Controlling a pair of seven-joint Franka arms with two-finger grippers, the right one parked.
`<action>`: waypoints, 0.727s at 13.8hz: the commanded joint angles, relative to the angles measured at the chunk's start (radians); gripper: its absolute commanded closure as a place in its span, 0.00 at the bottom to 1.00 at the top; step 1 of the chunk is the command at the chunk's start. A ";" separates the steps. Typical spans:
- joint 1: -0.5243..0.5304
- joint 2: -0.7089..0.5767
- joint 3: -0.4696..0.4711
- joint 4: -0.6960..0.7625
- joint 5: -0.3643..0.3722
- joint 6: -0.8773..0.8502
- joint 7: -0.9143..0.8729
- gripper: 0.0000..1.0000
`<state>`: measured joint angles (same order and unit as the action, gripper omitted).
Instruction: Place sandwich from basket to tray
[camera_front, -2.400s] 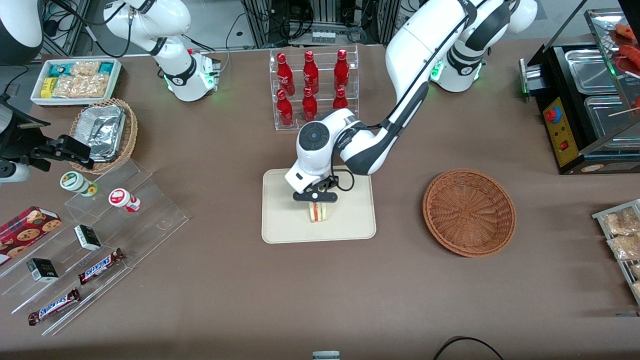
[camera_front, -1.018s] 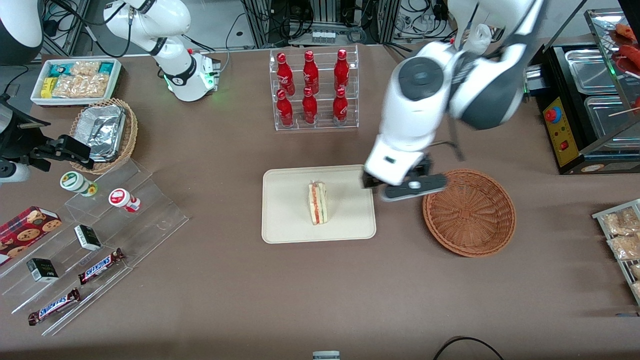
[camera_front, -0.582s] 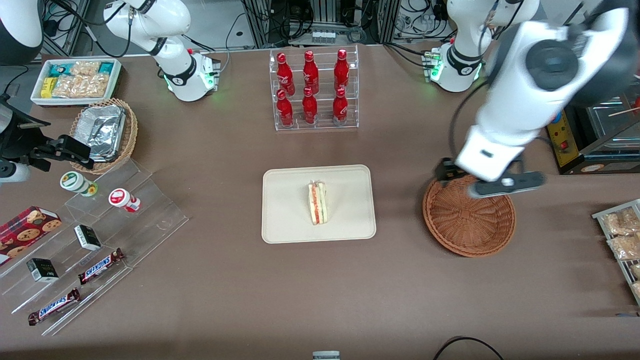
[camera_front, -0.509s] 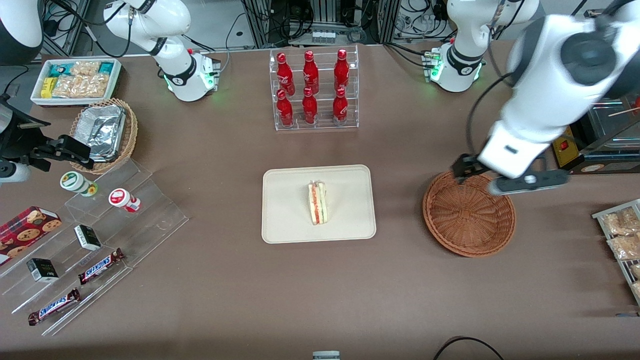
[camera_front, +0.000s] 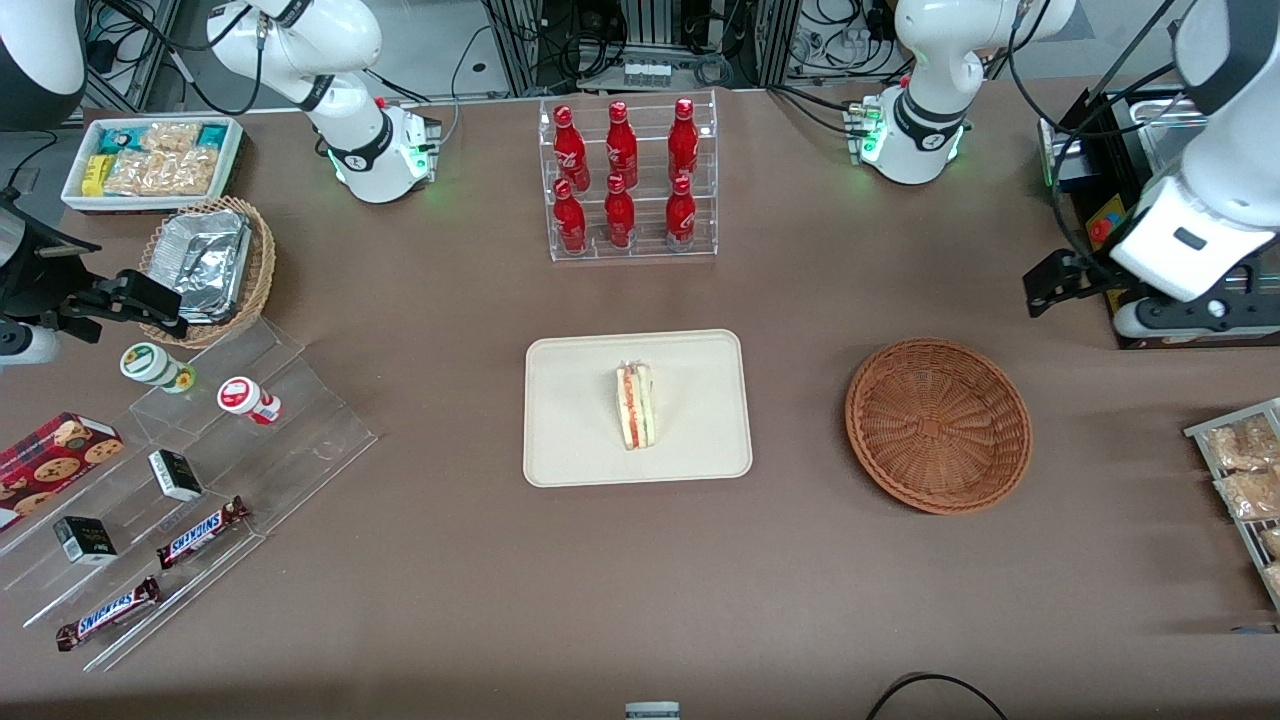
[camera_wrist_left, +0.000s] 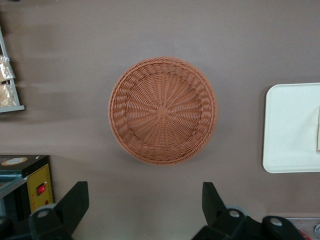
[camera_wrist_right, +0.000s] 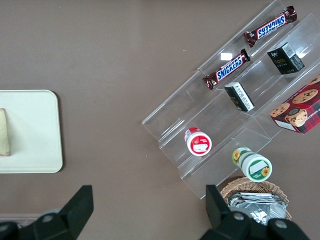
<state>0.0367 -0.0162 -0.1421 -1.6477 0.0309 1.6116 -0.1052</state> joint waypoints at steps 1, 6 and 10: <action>-0.064 -0.054 0.081 -0.052 -0.016 -0.004 0.025 0.00; -0.063 -0.010 0.084 0.008 -0.011 -0.006 0.024 0.00; -0.060 -0.002 0.116 0.026 -0.002 -0.028 0.028 0.00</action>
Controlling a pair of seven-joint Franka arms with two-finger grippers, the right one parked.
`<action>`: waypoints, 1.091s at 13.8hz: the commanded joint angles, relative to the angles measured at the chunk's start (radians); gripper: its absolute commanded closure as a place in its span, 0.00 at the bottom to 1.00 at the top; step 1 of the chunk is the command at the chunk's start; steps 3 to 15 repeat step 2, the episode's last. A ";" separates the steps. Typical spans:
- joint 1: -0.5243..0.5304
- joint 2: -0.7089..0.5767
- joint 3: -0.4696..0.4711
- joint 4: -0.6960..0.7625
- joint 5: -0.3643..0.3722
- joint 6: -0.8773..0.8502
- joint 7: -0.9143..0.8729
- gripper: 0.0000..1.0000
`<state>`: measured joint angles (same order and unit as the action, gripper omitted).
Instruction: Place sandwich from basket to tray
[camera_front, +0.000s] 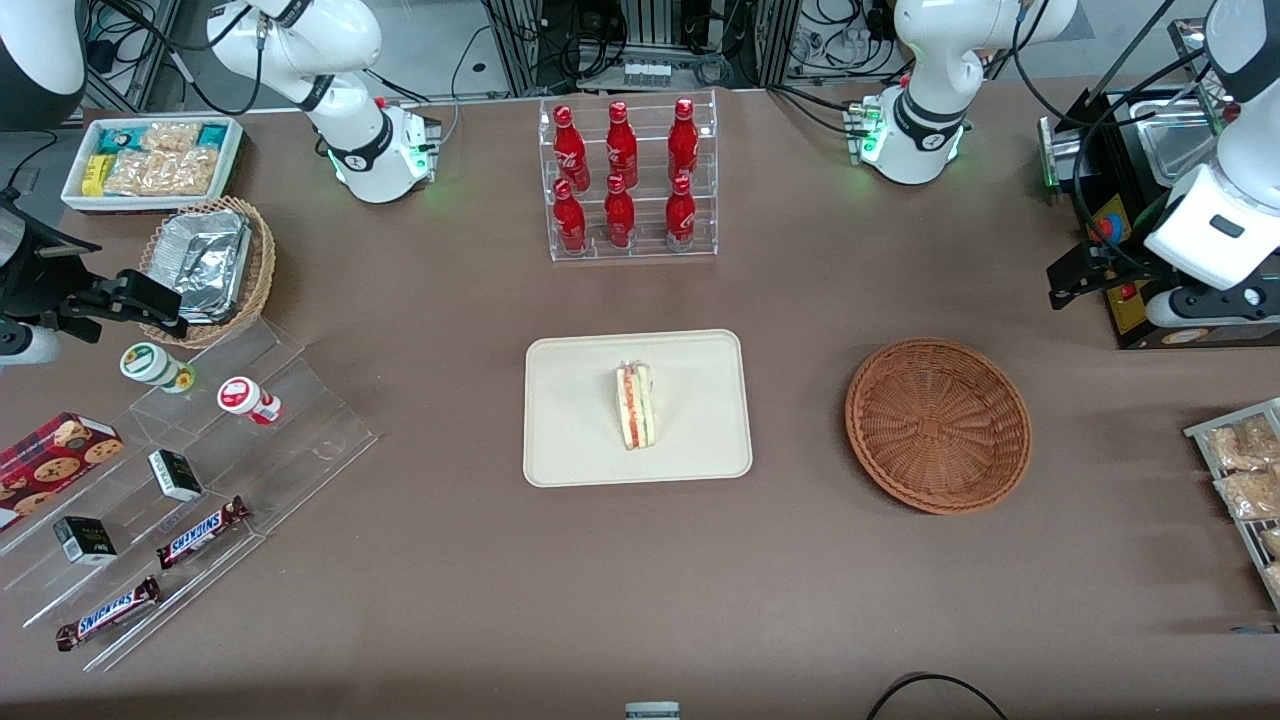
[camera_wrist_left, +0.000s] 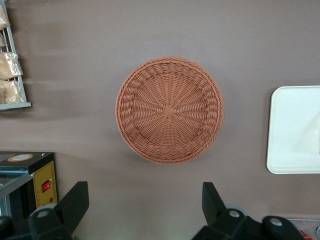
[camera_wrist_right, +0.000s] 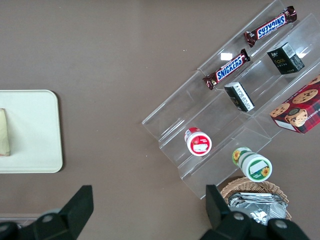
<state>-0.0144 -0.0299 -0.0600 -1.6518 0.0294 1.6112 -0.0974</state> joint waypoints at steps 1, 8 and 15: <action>-0.007 0.010 0.045 0.030 -0.002 -0.037 0.025 0.00; -0.007 0.010 0.049 0.030 -0.002 -0.039 0.030 0.00; -0.007 0.010 0.049 0.030 -0.002 -0.039 0.030 0.00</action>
